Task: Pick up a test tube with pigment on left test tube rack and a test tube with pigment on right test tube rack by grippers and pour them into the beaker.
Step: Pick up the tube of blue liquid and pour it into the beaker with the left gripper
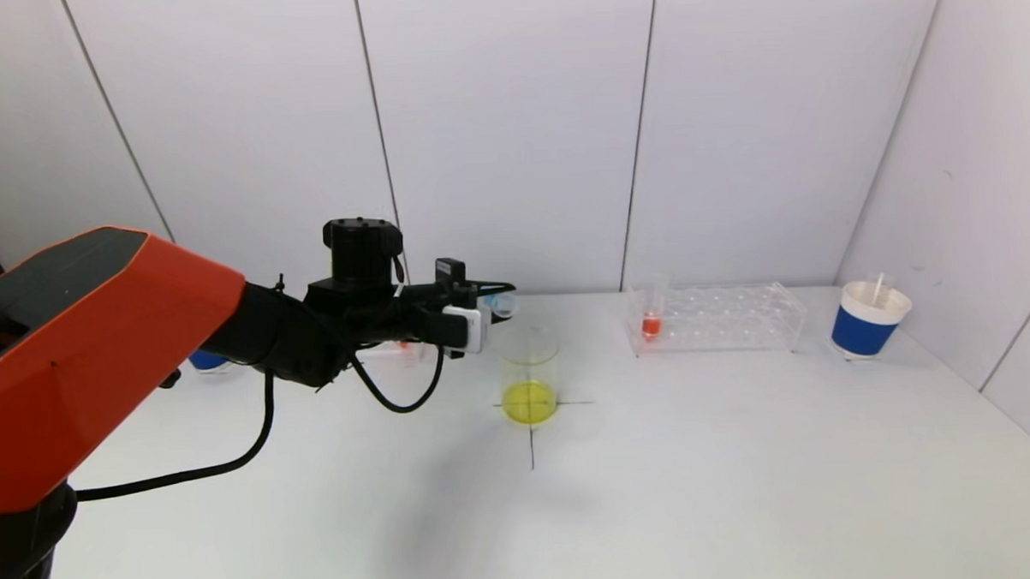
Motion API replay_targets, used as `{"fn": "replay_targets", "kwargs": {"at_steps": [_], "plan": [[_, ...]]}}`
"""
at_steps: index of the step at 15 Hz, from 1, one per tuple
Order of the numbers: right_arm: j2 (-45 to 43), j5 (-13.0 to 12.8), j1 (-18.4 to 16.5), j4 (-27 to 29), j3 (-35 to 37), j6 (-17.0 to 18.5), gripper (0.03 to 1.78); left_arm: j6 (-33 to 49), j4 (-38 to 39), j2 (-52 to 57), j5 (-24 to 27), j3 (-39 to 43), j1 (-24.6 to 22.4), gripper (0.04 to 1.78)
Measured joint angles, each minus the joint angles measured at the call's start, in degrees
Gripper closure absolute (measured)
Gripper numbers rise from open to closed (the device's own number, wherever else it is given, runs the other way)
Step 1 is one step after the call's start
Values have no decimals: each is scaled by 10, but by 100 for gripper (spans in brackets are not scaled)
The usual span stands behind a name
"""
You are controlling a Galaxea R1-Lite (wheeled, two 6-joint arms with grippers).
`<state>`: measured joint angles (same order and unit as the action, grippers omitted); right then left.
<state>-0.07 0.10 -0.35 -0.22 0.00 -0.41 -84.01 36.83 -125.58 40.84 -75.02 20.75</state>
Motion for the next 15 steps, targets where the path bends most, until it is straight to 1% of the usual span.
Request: {"fn": "replay_targets", "kwargs": {"at_steps": [4,10,15], "plan": [[0,1,0,0,0,0,5,-44,-29,0,-17,-24,1,138],[0,0,0,0,0,0,5,-71,-29,-5,-31,-54,15,138],[0,1,0,0,0,0,5,-103,-29,-9,-32,-59,19,138]]}}
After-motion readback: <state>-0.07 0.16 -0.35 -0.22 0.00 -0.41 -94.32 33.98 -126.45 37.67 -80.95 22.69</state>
